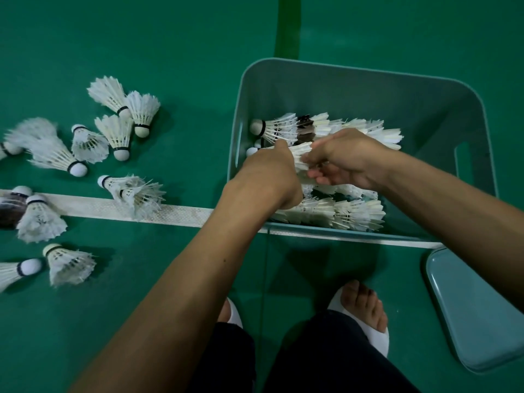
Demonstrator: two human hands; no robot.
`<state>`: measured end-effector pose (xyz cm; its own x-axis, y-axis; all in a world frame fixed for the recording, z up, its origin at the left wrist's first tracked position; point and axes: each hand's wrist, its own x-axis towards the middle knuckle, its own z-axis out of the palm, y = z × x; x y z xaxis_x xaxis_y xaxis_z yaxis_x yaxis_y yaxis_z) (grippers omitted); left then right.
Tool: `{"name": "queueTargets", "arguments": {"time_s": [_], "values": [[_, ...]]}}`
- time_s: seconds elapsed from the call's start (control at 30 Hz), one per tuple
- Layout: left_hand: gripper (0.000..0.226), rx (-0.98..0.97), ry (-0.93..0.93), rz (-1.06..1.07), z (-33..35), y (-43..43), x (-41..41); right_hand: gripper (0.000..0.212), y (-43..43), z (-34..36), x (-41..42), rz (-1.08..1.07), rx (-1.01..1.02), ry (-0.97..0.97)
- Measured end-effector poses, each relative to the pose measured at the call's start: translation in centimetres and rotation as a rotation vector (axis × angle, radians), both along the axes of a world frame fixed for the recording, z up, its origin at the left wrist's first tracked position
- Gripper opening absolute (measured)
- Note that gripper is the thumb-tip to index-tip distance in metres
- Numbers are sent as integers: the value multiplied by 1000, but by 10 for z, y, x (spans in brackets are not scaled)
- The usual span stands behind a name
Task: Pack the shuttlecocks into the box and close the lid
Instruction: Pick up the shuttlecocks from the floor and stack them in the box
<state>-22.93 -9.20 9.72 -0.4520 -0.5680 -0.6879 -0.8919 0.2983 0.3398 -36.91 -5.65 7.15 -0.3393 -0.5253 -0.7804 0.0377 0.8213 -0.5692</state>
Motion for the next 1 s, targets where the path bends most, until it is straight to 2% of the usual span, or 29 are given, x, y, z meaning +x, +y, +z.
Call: {"name": "queueTargets", "arguments": {"time_s": [0.07,0.13,0.2,0.27,0.37,0.43,0.5,0.63,0.73,0.8,0.9,1.0], "values": [[82,7,4,3,11,5,4,10,6,2,-1,-8,9,-13],[70,-24,68,18,28,13,12,13,11,5,-1,-15,-3,35],[64,-84,230,58,45,26,25,24,17,11,0,-9,-34,132],[69,-175,414,128,57,43,45,30,24,19,1,28,-62,255],[60,-334,602,313,51,58,81,30,33,31,5,105,-143,495],[51,-369,706,449,33,62,105,25,37,44,16,84,-268,655],[51,-358,814,518,18,69,130,18,40,61,43,75,-460,761],[56,-312,959,616,9,78,158,19,33,72,120,222,-741,785],[57,-277,985,628,5,71,168,24,26,58,158,391,-787,801],[50,-319,931,616,-1,63,176,21,22,49,170,430,-783,771],[39,-453,792,682,-15,53,200,15,18,41,187,495,-777,718],[37,-637,570,862,-38,39,244,9,15,31,212,565,-714,536]]}}
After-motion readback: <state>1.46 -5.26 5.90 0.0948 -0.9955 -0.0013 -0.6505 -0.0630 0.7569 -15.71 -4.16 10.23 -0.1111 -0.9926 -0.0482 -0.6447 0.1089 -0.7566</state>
